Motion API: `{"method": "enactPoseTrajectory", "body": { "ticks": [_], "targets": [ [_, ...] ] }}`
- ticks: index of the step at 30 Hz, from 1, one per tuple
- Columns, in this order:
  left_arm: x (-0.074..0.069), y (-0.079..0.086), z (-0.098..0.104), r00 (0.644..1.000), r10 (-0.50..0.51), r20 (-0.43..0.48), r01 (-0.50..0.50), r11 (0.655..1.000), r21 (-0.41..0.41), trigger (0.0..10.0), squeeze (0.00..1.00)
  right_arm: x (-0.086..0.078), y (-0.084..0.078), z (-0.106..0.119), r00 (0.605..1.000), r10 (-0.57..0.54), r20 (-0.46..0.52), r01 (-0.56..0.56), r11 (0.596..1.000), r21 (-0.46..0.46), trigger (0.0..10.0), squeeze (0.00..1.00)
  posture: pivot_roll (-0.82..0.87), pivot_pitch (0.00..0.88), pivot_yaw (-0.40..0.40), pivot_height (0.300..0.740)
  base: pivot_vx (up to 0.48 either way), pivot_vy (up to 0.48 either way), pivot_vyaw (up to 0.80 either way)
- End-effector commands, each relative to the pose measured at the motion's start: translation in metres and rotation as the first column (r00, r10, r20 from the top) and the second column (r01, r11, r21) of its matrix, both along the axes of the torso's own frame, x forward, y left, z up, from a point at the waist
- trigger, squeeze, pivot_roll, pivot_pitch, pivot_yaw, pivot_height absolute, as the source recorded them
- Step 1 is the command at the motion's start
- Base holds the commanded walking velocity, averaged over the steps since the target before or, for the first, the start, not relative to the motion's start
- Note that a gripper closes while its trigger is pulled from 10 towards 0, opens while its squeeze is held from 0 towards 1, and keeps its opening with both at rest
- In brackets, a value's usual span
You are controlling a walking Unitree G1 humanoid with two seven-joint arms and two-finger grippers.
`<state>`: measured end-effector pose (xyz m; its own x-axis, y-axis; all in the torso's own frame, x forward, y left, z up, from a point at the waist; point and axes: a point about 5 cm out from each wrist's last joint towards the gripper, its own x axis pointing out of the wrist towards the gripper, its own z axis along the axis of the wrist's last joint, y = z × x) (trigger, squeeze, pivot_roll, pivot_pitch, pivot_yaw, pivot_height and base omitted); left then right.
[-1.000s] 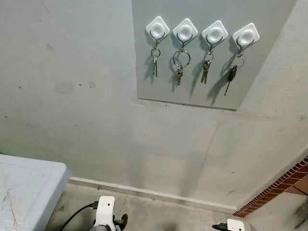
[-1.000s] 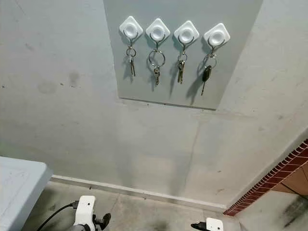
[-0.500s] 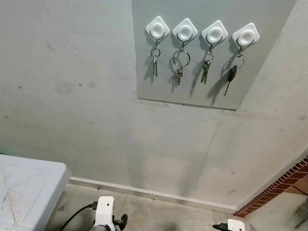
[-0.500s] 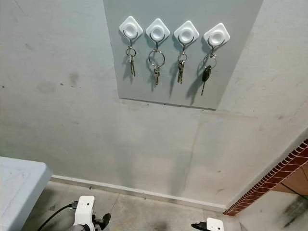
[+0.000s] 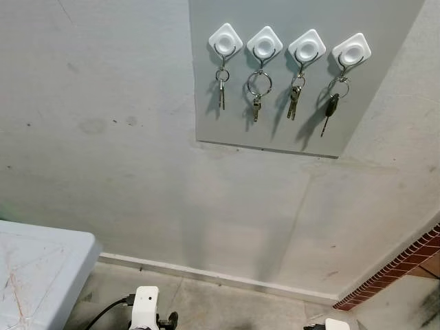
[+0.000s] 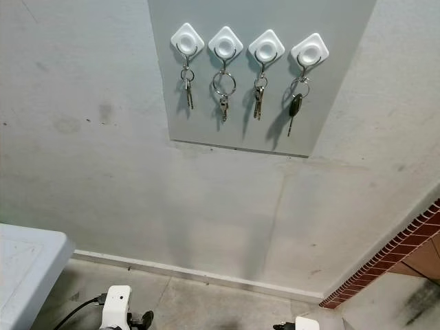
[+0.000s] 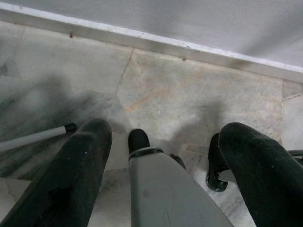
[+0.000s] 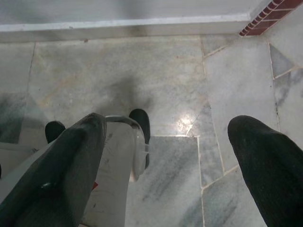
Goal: Hang keys on a hook
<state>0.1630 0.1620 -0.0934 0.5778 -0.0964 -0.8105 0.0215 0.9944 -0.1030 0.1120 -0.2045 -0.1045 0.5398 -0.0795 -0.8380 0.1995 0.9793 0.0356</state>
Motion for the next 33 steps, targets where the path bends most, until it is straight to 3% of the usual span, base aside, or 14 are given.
{"method": "enactPoseTrajectory", "body": {
  "ticks": [1,4,7,14,20,24,33],
  "targets": [
    [-0.003,0.005,-0.001,1.0,0.019,0.003,-0.019,1.0,0.012,10.0,0.0,-0.007,0.003,-0.002,1.0,0.008,-0.019,-0.008,1.0,0.008,10.0,0.0,-0.04,0.0,0.004,0.74,0.0,0.0,0.0],
    [-0.001,0.005,0.001,0.999,0.0,0.036,0.0,1.0,0.007,10.0,0.0,-0.006,0.004,-0.001,0.999,0.046,0.009,-0.046,0.999,-0.007,10.0,0.0,-0.04,0.0,0.003,0.74,0.0,0.0,0.0],
    [0.01,0.003,0.008,0.994,0.005,0.112,0.0,0.999,-0.039,10.0,0.0,0.001,0.004,0.003,0.996,0.056,0.075,-0.056,0.998,-0.005,10.0,0.0,-0.05,0.005,0.007,0.74,0.0,0.0,0.0],
    [0.035,0.004,0.023,0.972,0.007,0.233,0.015,0.996,-0.091,10.0,0.0,0.033,-0.004,0.019,0.966,0.076,0.246,-0.074,0.997,-0.018,10.0,0.0,-0.04,0.026,0.007,0.74,0.0,0.0,0.0],
    [0.04,0.003,0.027,0.964,0.008,0.265,0.021,0.994,-0.106,10.0,0.0,0.041,0.0,0.024,0.951,0.094,0.295,-0.095,0.995,-0.014,10.0,0.0,-0.04,0.04,0.01,0.74,0.0,0.0,0.0],
    [0.04,0.001,0.028,0.956,0.014,0.294,0.024,0.992,-0.125,10.0,0.0,0.05,0.011,0.031,0.911,0.139,0.387,-0.146,0.989,-0.012,10.0,0.0,-0.05,0.089,0.016,0.74,0.0,0.0,0.0],
    [0.036,-0.001,0.027,0.956,0.03,0.291,0.014,0.989,-0.148,10.0,0.0,0.046,0.014,0.031,0.906,0.132,0.402,-0.143,0.99,-0.002,10.0,0.0,-0.06,0.12,0.023,0.74,0.0,0.0,0.0]
  ]
}}
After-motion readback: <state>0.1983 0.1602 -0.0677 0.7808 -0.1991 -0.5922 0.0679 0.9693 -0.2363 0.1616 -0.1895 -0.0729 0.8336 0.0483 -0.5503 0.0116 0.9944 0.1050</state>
